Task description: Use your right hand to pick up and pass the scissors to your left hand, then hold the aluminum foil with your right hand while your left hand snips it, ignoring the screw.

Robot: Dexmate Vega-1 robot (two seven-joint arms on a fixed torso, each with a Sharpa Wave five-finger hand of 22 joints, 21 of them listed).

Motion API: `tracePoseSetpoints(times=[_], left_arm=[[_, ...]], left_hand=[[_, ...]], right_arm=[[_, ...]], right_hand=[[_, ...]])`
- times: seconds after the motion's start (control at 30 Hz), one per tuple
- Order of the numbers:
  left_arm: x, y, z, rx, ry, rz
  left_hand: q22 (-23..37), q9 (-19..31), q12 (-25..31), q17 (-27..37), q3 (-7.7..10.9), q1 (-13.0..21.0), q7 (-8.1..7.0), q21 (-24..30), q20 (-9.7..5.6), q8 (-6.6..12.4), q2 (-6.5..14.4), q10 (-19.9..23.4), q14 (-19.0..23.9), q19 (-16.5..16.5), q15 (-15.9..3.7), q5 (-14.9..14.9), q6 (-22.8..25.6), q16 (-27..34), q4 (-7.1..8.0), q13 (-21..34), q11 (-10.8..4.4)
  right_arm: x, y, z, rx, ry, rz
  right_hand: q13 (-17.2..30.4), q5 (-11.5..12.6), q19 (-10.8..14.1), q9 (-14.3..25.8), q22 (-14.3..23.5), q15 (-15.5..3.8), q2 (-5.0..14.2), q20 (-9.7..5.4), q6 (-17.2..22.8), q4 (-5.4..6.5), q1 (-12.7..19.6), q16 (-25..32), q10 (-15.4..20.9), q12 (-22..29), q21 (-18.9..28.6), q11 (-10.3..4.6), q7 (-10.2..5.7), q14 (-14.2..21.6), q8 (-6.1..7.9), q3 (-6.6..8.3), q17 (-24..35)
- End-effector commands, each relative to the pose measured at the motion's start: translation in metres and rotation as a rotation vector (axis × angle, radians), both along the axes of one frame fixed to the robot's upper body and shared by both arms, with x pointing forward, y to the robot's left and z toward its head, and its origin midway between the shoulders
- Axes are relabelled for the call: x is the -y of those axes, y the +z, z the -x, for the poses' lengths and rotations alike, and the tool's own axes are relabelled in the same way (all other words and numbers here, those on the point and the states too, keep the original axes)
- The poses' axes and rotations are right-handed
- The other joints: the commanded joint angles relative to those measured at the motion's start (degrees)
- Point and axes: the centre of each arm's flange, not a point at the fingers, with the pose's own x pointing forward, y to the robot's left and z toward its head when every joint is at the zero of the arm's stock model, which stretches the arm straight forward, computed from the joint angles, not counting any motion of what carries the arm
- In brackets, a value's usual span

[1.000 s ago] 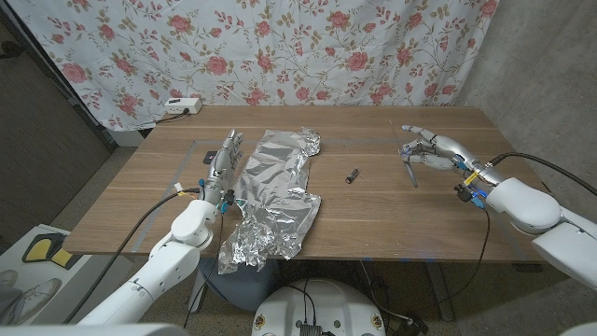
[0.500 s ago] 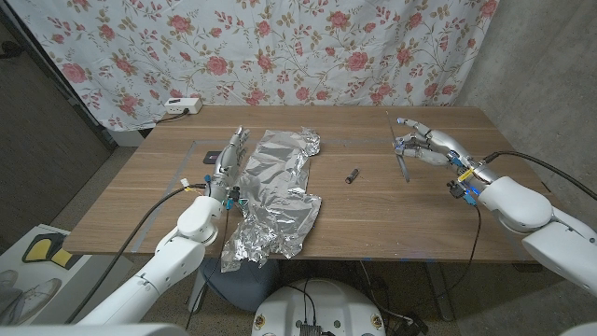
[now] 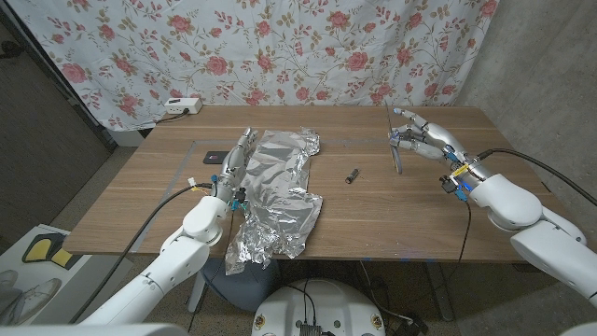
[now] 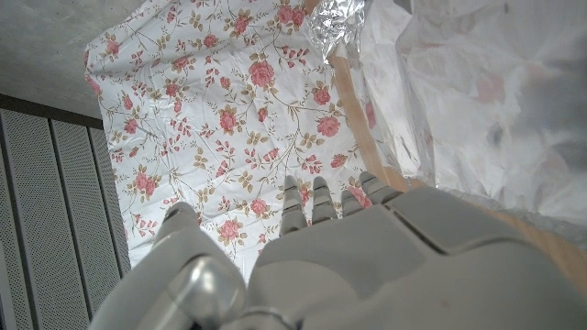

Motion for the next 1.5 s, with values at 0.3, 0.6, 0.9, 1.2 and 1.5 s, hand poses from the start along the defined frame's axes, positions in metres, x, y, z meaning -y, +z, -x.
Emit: tracePoseSetpoints(times=[0.3, 0.6, 0.9, 1.2, 1.5], left_arm=[[0.004, -0.003, 0.032, 0.062, -0.012, -0.011], [0.009, 0.004, 0.035, 0.08, -0.028, -0.023], [0.019, 0.013, 0.036, 0.105, -0.063, -0.04], [0.022, 0.021, 0.047, 0.122, -0.072, -0.06], [0.029, 0.021, 0.057, 0.126, -0.084, -0.054]], left_hand=[[0.17, 0.06, 0.43, 0.11, 0.23, 0.75, 0.39, 0.31, -0.19, 0.45, 0.38, 0.91, 0.14, -0.6, 0.23, -0.02, 2.02, 0.04, -0.72, 0.22, 0.28], [0.16, 0.06, 0.35, 0.11, 0.31, 0.96, 1.38, 0.41, -0.12, 0.24, 0.41, 0.79, -0.12, -0.53, 0.27, -0.1, 2.02, -0.1, -0.96, 0.24, 0.08], [0.15, 0.14, 0.25, 0.1, 0.52, 1.33, 2.25, 0.51, -0.47, 0.86, 0.58, 0.56, -0.31, -0.41, 0.32, -0.24, 4.36, -0.17, -1.34, 0.29, 0.47], [0.15, 0.18, 0.23, 0.09, 0.74, 1.68, 2.35, 0.47, -0.17, 0.9, 0.79, 0.5, -0.58, -0.57, 0.62, -0.32, 4.84, -0.27, -1.58, 0.31, 0.72], [0.14, 0.26, 0.19, 0.08, 1.07, 2.27, 2.11, 0.44, 0.21, 1.49, 0.98, 0.33, -0.86, -0.76, 0.91, -0.53, 7.13, -0.31, -2.05, 0.35, 0.82]], right_arm=[[-0.018, 0.003, -0.013, 0.004, 0.032, -0.041], [-0.025, 0.003, -0.016, 0.011, 0.044, -0.054], [-0.033, 0.005, -0.017, 0.023, 0.057, -0.071], [-0.037, 0.003, -0.022, 0.008, 0.056, -0.068], [-0.04, 0.003, -0.025, 0.002, 0.058, -0.072]], right_hand=[[3.4, 0.65, -0.38, 0.12, 0.09, -9.31, 0.55, 0.32, 0.45, 0.12, -0.26, 0.04, 1.24, 0.5, 0.13, -1.74, 0.11, -0.44, 0.12, 0.74, 0.07], [3.24, 0.96, -0.46, 0.12, 0.09, -9.32, 0.46, 0.43, 0.53, 0.07, -0.49, 0.09, 1.37, 0.65, 0.14, -1.73, 0.03, -0.39, 0.14, 1.12, 0.06], [3.35, 1.25, -0.67, 0.12, 0.1, -9.27, 0.32, 0.56, 0.59, 0.05, -0.8, 0.09, 1.02, 0.81, 0.12, -1.78, 0.02, -0.45, 0.14, 1.49, 0.04], [3.21, 1.46, -0.69, 0.12, 0.1, -9.33, 0.22, 0.63, 0.58, 0.0, -0.95, 0.08, 1.02, 0.87, 0.15, -1.83, 0.02, -0.52, 0.11, 1.76, 0.02], [3.12, 1.68, -0.8, 0.11, 0.11, -9.34, 0.09, 0.81, 0.65, -0.08, -1.09, 0.08, 1.03, 0.97, 0.15, -1.91, -0.02, -0.55, 0.12, 2.06, -0.02]])
